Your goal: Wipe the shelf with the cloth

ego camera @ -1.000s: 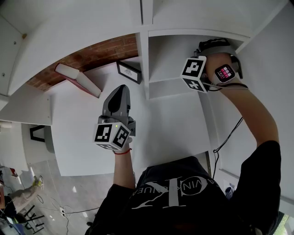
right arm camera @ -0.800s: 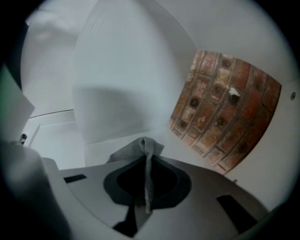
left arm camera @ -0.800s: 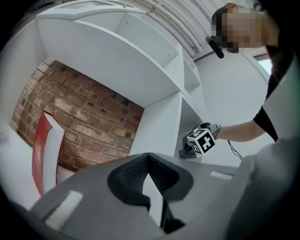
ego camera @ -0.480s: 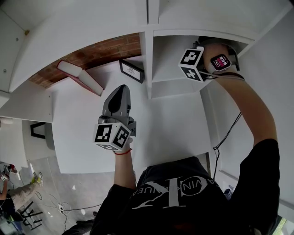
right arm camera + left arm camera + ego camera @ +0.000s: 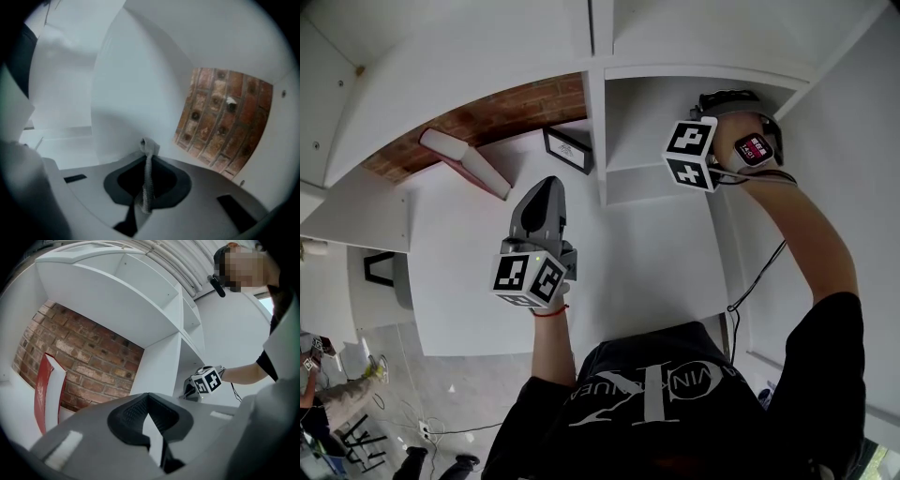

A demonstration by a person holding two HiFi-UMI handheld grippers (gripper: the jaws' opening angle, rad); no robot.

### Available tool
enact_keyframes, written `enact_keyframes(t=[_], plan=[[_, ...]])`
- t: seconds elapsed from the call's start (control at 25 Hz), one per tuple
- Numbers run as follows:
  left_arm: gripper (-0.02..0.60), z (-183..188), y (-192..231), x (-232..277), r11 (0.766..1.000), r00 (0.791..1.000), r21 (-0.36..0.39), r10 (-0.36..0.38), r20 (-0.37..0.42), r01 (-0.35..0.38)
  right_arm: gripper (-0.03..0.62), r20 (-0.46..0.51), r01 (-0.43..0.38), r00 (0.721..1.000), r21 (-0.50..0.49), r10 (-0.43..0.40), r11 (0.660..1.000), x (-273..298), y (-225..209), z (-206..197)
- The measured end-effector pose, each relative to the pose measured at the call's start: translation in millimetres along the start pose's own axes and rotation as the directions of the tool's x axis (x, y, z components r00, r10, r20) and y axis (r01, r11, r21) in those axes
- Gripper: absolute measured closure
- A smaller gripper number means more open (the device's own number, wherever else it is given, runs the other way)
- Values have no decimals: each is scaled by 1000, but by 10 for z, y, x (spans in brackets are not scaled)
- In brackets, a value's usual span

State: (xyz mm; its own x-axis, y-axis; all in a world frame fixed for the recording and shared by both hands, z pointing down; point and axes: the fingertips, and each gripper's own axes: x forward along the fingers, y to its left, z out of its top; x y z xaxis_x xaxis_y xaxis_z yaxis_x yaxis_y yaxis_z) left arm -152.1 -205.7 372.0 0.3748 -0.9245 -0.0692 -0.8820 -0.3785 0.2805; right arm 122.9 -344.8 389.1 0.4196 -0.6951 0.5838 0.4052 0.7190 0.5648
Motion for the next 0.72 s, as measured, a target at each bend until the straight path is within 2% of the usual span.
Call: enact_keyframes(t=[0.12, 0.2, 0.28, 0.36, 0.44, 0.6, 0.72], plan=[[572, 3, -44, 22, 1000, 1000, 8, -8, -4, 8, 571, 140, 94, 985, 90, -106, 991, -203, -97, 173], [572, 12, -63, 34, 1000, 1000, 14, -10, -4, 10, 571, 214, 142, 961, 168, -176, 976, -326, -164, 246], [572, 29, -83, 41, 1000, 1000, 20, -12, -3, 12, 571, 293, 151, 928, 267, -229, 952, -456, -200, 293], [572, 51, -106, 38, 1000, 1000, 27, -16, -2, 16, 571, 373, 120, 889, 374, -267, 920, -602, -194, 320], [572, 72, -126, 25, 999, 1000, 32, -18, -2, 18, 571, 450, 62, 838, 483, -309, 873, -748, -181, 340], [572, 112, -148, -18, 999, 1000, 52, -10, 2, 10, 571, 571, -104, 709, 665, -413, 740, -1009, -184, 360], [572, 133, -162, -39, 998, 1000, 62, -11, 3, 11, 571, 595, -189, 645, 732, -479, 654, -1146, -173, 309]])
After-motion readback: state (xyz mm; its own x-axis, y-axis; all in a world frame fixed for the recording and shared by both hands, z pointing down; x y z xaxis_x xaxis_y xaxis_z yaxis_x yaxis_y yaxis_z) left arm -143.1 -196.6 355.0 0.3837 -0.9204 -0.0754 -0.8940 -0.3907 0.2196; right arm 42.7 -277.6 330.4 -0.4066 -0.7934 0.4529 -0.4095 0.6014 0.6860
